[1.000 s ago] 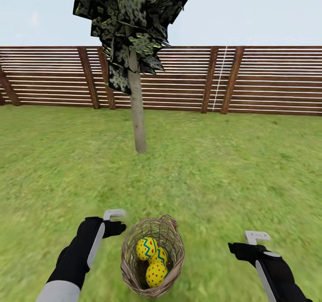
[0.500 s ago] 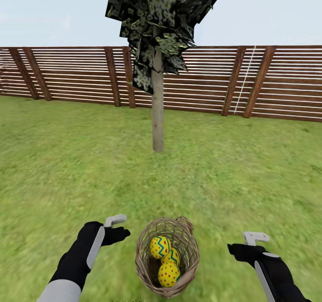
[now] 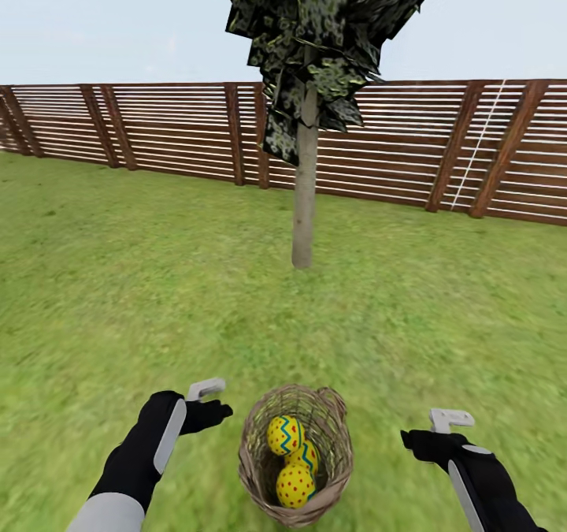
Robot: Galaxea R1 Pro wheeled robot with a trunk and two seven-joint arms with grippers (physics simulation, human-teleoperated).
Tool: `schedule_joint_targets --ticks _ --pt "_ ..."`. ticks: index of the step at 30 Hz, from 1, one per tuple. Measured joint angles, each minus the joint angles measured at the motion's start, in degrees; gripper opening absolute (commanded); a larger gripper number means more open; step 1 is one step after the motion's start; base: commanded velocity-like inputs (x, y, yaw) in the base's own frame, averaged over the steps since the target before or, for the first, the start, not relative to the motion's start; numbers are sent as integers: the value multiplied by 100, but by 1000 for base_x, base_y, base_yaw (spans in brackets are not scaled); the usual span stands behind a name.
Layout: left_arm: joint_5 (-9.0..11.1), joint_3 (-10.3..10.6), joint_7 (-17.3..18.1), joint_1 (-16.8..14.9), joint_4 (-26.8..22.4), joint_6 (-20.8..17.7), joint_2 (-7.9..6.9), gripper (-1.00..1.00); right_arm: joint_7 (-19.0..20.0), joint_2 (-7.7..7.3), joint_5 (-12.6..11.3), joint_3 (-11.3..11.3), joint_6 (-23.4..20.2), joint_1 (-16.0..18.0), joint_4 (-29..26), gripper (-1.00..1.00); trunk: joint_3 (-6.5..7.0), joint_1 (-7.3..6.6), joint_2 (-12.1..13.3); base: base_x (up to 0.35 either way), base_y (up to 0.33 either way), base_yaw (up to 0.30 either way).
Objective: Take the three Easter eggs out of the wicker basket on the lawn in the garden, then place them on the lawn next to a single tree (choose any tree) so that all three eggs are next to the same tree and none are left in the basket.
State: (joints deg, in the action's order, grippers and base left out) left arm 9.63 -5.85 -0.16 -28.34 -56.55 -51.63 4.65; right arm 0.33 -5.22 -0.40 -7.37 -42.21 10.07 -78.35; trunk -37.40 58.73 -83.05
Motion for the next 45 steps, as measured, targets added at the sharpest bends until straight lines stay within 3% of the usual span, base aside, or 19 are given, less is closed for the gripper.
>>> schedule_joint_targets --ticks 6,11,18,24,29,35,45 --pt "18 0 0 13 0 0 8 100 -1 2 -8 0 5 2 1 100 0 0 0 22 -329 285" --pt "157 0 0 17 58 10 10 100 -1 4 -9 0 10 2 1 100 0 -1 0 70 -330 285" --pt "178 -7 -15 17 470 40 10 100 -3 5 -14 -1 18 1 1 100 0 -1 0 101 -327 231" --pt "179 -21 -16 30 632 52 11 100 -1 5 -21 -1 23 -1 1 100 0 -2 0 156 -298 26" --pt "195 -55 -17 39 1043 115 -10 100 -1 4 -18 0 21 0 6 100 0 0 0 50 -74 1" --pt "183 -504 -16 65 1088 131 -85 100 -1 4 -8 8 40 0 79 100 0 0 0 1 -2 0" --pt "185 -681 -16 101 1248 278 -217 100 6 4 -1 26 56 0 157 100 0 0 0 0 0 0"
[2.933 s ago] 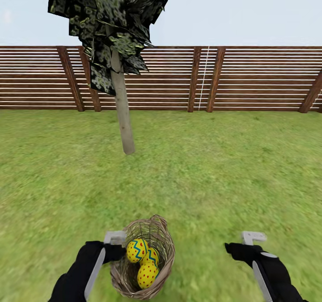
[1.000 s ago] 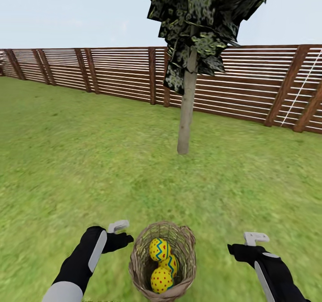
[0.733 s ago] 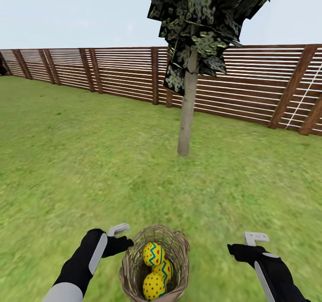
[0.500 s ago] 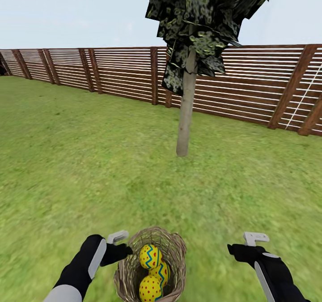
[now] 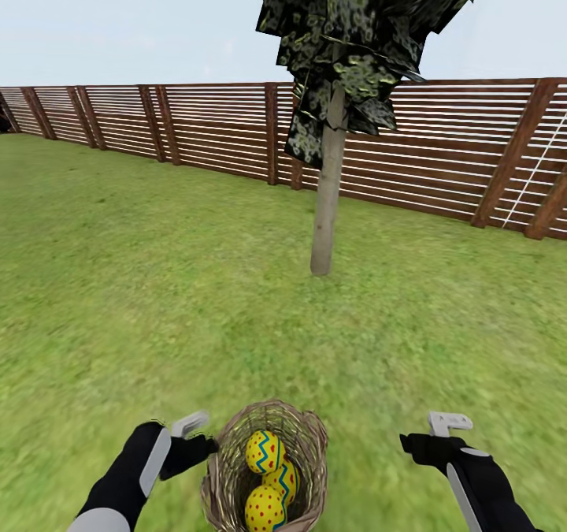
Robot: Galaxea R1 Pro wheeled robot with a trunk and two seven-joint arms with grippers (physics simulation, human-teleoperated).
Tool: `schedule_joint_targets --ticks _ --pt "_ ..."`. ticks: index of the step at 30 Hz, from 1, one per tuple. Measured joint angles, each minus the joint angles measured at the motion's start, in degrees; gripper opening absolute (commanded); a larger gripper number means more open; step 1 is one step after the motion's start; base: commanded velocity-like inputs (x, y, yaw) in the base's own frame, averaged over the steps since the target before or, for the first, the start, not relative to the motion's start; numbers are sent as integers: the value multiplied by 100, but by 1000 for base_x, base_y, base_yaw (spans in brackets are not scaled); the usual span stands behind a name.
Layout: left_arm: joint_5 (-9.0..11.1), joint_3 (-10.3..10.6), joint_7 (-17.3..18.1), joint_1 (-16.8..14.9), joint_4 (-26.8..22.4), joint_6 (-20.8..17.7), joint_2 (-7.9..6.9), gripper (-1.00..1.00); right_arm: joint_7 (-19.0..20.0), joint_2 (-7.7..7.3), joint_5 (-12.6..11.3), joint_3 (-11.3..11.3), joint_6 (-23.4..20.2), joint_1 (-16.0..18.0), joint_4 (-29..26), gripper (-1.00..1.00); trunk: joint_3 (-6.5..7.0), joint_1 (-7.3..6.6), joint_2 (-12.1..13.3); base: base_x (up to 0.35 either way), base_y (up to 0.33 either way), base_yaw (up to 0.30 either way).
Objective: Take the three Easter eggs out of the wicker basket on the lawn in the garden, then place them on the lawn next to a single tree (choose any tree) so that all three eggs are next to the same tree and none are left in the basket.
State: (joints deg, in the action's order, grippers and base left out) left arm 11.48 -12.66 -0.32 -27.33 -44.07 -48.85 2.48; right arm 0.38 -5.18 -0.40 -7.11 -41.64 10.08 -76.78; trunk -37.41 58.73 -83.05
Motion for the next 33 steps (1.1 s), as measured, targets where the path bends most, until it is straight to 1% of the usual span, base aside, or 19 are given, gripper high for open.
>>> schedule_joint_targets --ticks 1,3,5,7,9,10,19,28,31,32,33 --pt "1 -9 -3 1 97 93 3 100 1 0 -3 0 0 0 0 100 0 0 0 0 0 0" --pt "-1 -17 -6 2 314 452 5 100 1 0 -3 0 0 0 2 100 0 0 0 0 0 0" --pt "-14 -16 -12 2 550 1095 11 100 1 0 -7 0 0 -1 3 100 0 0 0 0 0 0" --pt "-19 -14 -14 2 622 1320 13 100 1 0 -6 0 0 0 3 100 0 0 0 0 0 0" --pt "-17 -14 -15 2 656 1428 15 100 1 0 -5 0 0 0 3 100 0 0 0 0 0 0" --pt "-15 -14 -16 2 662 1448 16 100 1 0 -6 0 0 0 3 100 0 0 0 0 0 0" --pt "-13 -13 -16 2 672 1483 46 100 1 0 -8 0 0 0 3 100 -161 197 -360 0 0 0" --pt "-5 -12 -10 2 668 1488 42 100 16 -4 -8 1 0 0 24 100 -161 198 -361 0 0 0" --pt "-4 -13 -8 2 671 1491 30 100 39 -21 -19 -5 -19 0 -5 100 -215 263 -480 0 0 0" --pt "-4 -13 -8 2 671 1492 28 100 77 -23 -25 -5 -25 0 -27 100 -233 285 -520 0 0 0" --pt "-4 -13 -8 2 672 1492 27 100 271 -25 -34 -8 -34 0 -73 100 -251 307 -560 0 0 0"
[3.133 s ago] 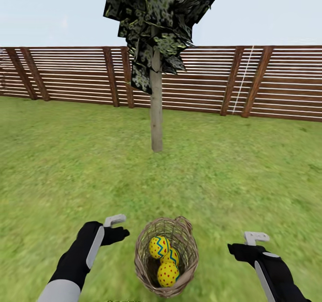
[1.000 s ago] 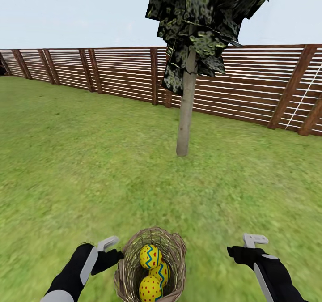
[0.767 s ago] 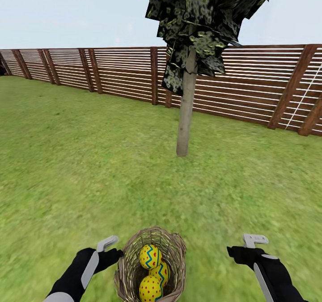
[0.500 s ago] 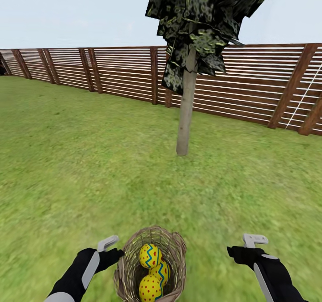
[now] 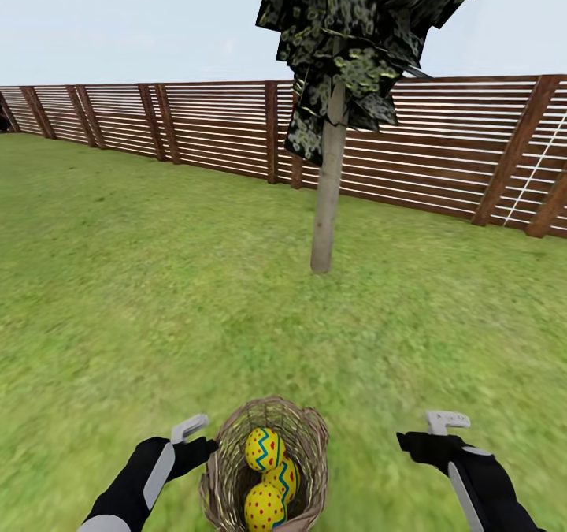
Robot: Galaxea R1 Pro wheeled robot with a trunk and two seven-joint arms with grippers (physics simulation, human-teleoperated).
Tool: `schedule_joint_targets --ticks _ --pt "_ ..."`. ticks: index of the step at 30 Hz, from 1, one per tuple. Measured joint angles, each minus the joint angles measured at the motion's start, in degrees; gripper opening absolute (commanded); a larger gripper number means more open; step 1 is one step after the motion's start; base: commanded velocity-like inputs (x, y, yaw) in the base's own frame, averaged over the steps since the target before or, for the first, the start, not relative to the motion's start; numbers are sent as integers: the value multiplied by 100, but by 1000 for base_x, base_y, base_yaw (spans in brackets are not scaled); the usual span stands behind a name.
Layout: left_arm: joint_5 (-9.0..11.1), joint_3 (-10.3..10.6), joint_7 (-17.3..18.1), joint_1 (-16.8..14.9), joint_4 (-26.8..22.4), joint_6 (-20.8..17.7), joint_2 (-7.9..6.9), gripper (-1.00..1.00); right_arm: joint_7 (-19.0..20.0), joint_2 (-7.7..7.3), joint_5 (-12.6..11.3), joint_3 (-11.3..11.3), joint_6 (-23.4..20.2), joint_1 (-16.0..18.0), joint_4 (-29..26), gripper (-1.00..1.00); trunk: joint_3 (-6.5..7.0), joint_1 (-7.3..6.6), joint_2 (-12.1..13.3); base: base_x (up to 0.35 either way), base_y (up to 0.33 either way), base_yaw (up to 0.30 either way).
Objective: Take the three Easter eggs out of the wicker basket on the lawn in the garden, then place them on the lawn next to a single tree (choose any tree) so that all three eggs are next to the same tree and none are left in the basket.
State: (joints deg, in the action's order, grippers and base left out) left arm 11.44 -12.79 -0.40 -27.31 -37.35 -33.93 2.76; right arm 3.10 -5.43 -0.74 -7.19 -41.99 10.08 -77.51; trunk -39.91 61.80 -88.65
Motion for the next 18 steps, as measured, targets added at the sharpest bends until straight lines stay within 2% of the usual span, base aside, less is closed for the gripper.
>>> schedule_joint_targets --ticks 3,7,8,11,18 --pt "0 0 0 0 0 0 -1 100 827 -13 -1 -40 -7 0 -47 100 -54 66 -120 0 0 0" --pt "-5 0 -1 0 0 1 -1 100 2360 -10 -3 -162 -12 -1 -78 100 -126 154 -281 0 0 0" --pt "-4 0 -2 0 0 5 -1 100 2604 -6 -2 -192 -16 -1 -137 100 -144 176 -321 0 0 0" --pt "-1 0 -6 0 0 8 6 100 2815 8 -3 -223 -12 -1 -251 100 -198 242 -441 0 0 0" --pt "-1 -5 -8 0 0 24 43 100 2884 12 -1 -232 -8 -1 -252 100 -323 395 -722 0 0 0"
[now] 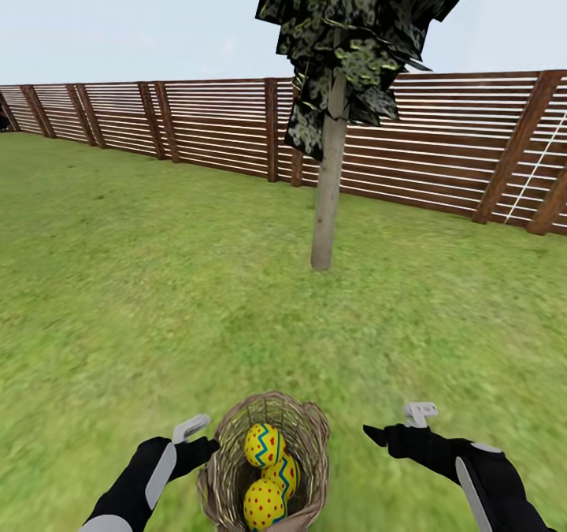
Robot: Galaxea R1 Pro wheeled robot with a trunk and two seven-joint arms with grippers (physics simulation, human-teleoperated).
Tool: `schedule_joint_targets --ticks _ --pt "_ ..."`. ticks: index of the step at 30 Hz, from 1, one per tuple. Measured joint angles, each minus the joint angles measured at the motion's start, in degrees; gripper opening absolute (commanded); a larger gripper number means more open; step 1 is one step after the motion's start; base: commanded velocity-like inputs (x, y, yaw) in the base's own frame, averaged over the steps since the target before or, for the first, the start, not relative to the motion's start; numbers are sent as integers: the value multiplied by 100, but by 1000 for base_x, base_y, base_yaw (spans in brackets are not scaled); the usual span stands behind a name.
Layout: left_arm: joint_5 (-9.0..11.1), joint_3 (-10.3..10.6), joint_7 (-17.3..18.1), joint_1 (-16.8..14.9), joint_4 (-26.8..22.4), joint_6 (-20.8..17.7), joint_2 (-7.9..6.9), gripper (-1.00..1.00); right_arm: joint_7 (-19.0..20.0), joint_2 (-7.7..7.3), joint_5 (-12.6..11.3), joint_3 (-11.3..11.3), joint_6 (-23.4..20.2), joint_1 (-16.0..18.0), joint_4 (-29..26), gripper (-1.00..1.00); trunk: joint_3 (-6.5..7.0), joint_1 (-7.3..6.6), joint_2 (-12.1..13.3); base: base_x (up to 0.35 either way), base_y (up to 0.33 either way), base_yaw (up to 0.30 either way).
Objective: Take the three Easter eggs out of the wicker basket on the lawn in the garden, then place them on the lawn next to a single tree (choose any tree) so that all three eggs are next to the same tree and none are left in the basket.
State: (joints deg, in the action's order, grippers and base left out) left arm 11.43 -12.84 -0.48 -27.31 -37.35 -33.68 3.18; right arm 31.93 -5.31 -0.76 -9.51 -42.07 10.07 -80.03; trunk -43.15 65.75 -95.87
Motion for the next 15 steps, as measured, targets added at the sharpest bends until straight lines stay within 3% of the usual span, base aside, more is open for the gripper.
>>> schedule_joint_targets --ticks 15 --pt "10 2 5 0 8 -1 -2 100 2 3 4 0 -11 0 -37 100 -269 330 -602 0 0 0"
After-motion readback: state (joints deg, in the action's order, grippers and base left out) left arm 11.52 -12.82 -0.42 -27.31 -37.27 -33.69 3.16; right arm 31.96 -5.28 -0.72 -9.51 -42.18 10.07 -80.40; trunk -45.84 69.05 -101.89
